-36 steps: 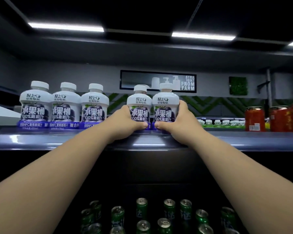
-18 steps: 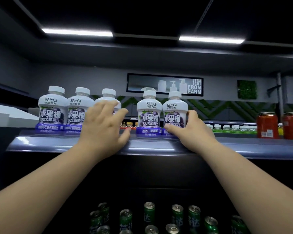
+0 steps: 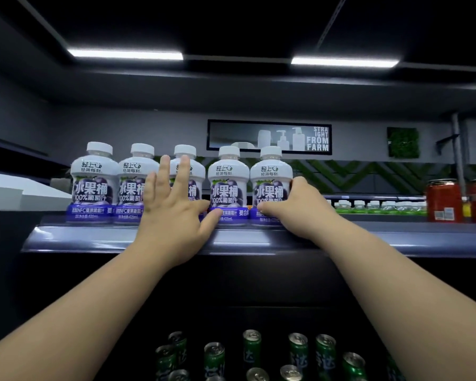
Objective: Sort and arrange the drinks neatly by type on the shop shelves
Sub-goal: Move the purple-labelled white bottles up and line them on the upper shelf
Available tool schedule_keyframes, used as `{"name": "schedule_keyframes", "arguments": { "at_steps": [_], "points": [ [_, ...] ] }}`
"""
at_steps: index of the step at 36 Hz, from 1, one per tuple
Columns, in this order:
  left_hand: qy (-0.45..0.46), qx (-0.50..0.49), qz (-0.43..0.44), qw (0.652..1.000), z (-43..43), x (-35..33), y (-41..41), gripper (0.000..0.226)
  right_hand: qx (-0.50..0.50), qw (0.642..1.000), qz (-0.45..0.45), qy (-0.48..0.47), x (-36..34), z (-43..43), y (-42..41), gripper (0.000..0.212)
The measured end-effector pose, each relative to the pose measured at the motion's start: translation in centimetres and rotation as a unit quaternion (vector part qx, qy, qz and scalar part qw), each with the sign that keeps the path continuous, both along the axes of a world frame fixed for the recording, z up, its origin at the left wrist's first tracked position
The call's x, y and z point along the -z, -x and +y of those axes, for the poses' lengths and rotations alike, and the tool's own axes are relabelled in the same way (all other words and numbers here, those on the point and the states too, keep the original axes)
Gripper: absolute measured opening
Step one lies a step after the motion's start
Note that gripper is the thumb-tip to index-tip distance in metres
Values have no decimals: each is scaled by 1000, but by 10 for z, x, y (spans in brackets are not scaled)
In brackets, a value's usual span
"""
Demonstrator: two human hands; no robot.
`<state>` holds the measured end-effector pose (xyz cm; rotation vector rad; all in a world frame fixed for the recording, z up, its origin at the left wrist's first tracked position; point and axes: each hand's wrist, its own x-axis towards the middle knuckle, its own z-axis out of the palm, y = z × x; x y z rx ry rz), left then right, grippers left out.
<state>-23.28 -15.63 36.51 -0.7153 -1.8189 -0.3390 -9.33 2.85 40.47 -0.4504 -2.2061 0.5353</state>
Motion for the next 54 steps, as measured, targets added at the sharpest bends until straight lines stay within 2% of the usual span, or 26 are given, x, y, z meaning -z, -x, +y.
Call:
{"name": "schedule_keyframes", "arguments": {
  "at_steps": [5,14,18,22,28,36,41,48,54],
  "points": [
    [1,-11,0,1000,0,1,0,74,61,997,7,-50,9,-4,11,64],
    [-51,57,81,994,-1,7,6,51,55,996,7,-75,13,-1,9,69],
    [-74,69,50,994,-3,6,6,46,49,996,9,-72,16,0,7,70],
    [-81,34,18,996,-3,6,3,54,77,993,9,-83,19,-3,10,81],
    [-43,15,28,999,-5,10,3,56,87,991,4,-101,20,-1,13,80],
    [-41,71,82,993,-8,15,8,48,71,993,17,-88,20,4,10,78],
    [-49,54,33,997,-9,18,5,57,72,993,19,-92,20,4,11,80],
    [-29,12,24,999,-8,20,4,59,74,990,9,-116,21,5,9,76],
    [-34,37,33,998,-8,21,5,56,67,989,-7,-132,21,7,5,76]
  ]
}}
